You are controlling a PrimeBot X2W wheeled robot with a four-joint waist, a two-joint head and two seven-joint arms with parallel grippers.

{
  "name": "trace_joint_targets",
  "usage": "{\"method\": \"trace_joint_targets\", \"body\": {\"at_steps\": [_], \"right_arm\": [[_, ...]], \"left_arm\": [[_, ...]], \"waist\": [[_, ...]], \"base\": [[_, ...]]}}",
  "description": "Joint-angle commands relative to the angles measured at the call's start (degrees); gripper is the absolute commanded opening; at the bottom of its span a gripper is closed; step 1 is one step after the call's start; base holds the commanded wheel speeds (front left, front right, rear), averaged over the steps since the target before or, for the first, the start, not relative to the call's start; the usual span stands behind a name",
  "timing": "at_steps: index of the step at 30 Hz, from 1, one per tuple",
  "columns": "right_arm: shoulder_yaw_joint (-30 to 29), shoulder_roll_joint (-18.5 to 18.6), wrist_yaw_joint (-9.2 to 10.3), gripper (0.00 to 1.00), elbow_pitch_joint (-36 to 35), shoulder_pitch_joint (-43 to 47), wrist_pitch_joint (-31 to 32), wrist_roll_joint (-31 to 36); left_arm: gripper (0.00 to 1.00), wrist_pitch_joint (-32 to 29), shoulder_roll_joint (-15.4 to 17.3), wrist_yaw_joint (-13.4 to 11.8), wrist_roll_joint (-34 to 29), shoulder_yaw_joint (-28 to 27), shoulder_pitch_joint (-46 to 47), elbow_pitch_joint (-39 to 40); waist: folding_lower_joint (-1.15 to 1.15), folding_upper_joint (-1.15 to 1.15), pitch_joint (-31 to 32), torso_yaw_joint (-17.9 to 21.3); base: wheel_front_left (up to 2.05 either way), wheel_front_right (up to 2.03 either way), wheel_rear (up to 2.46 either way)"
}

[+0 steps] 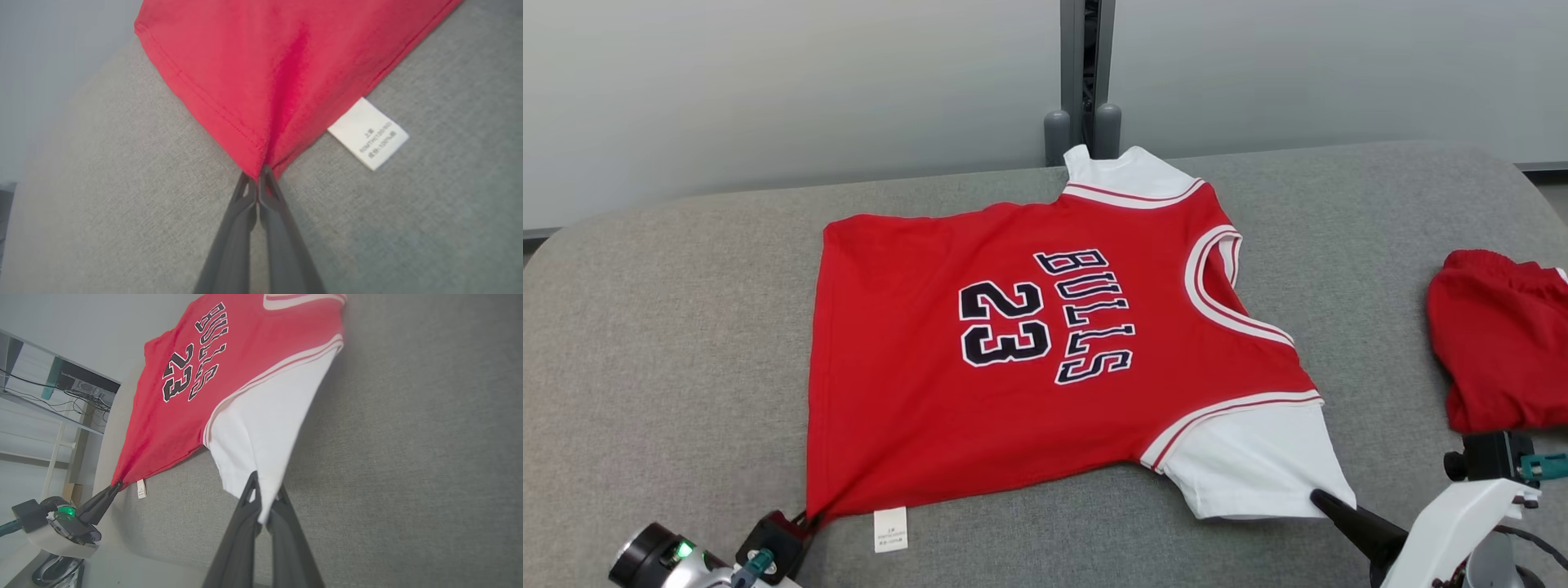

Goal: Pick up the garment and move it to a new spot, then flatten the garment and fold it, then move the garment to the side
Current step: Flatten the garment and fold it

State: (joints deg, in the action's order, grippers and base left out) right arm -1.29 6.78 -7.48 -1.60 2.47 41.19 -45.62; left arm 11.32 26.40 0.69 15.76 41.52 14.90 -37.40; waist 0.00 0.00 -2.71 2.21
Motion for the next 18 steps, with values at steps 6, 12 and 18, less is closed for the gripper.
{"method": "trace_joint_targets", "body": {"at_steps": [6, 12, 18], "right_arm": [[-2.33, -2.25, -0.03, 0.0, -3.48, 2.57, 3.75, 2.48], [-3.22, -3.06, -0.03, 0.0, -5.61, 5.01, 6.84, 3.34], [-5.4, -3.57, -0.03, 0.0, -7.42, 6.48, 7.88, 2.94]], "left_arm": [[0.0, -2.35, 1.08, -0.75, 2.02, -0.02, -3.96, 3.17], [0.0, -2.75, 1.9, -2.14, 2.87, 0.23, -7.65, 6.0], [0.0, -0.71, 2.91, -4.6, 3.52, -1.13, -9.6, 8.34]], "waist": [[0.0, 0.0, -0.45, -0.32], [0.0, 0.0, 0.62, -0.72], [0.0, 0.0, 2.01, -1.39]], "base": [[0.0, 0.0, 0.0], [0.0, 0.0, 0.0], [0.0, 0.0, 0.0]]}}
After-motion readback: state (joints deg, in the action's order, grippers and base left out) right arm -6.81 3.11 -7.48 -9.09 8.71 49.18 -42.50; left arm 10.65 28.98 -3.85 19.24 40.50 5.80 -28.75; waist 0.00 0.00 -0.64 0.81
